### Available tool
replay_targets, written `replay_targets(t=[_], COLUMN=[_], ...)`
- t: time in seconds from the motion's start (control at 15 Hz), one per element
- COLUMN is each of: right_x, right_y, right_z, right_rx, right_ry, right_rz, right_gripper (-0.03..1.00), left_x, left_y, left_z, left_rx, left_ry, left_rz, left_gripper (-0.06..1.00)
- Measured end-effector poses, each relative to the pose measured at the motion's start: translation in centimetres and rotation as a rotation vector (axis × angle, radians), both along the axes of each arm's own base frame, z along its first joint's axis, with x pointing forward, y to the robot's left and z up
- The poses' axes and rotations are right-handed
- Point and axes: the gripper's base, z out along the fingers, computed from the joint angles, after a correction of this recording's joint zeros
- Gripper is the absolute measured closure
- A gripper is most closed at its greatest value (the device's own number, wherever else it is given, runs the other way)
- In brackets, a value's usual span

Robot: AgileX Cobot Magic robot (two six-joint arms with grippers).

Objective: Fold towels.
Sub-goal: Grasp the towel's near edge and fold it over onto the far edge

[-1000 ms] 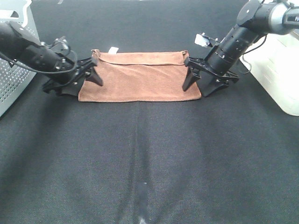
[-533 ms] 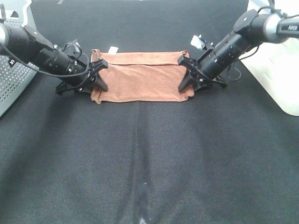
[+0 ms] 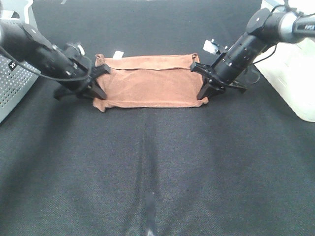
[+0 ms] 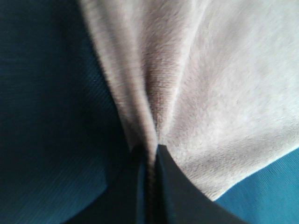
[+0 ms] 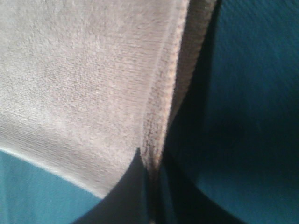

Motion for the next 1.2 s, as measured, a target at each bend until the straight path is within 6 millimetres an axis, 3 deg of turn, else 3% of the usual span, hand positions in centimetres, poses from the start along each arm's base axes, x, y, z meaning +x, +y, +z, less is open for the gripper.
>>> replay_targets(t=[0.13,0.47,0.6,0.8,0.93,1.07,1.2], right_x=[-1.7,-7.5,-8.2,-7.3,-5.2,-3.0,-0.7], right_y=[-0.1,-0.4,-0.4,-0.4,-0.2,0.1,0.4], right_z=[1.3,0.0,0.5,1.8,3.7,5.5,5.6], right_rx=[-0.001,0.023,0.033,0.031,0.030,0.044,0.051], right_ry=[0.037,0.137,0.127,0.062,-0.048,-0.137,-0.171], right_rz=[0.001,-0.016,-0.009,0.001,0.002,0.006,0.012], right_gripper=[0.97,0.97,0.97,0.97,0.97,0.97,0.97], left_x=[-0.9,-6.2,-6.9,-6.3,-4.1,-2.1,0.1], left_y=[0.5,0.6,0.7,0.7,1.3,1.8,1.8], left_z=[2.2,0.9,1.4,2.5,4.3,4.8,5.0], left_rx=[0.032,0.070,0.073,0.072,0.051,0.034,0.029], left_ry=[-0.003,0.124,0.124,0.081,0.021,-0.007,-0.056], left_rz=[-0.051,-0.084,-0.083,-0.054,-0.007,0.015,0.018], left_gripper=[0.92,0.92,0.92,0.92,0.92,0.92,0.92])
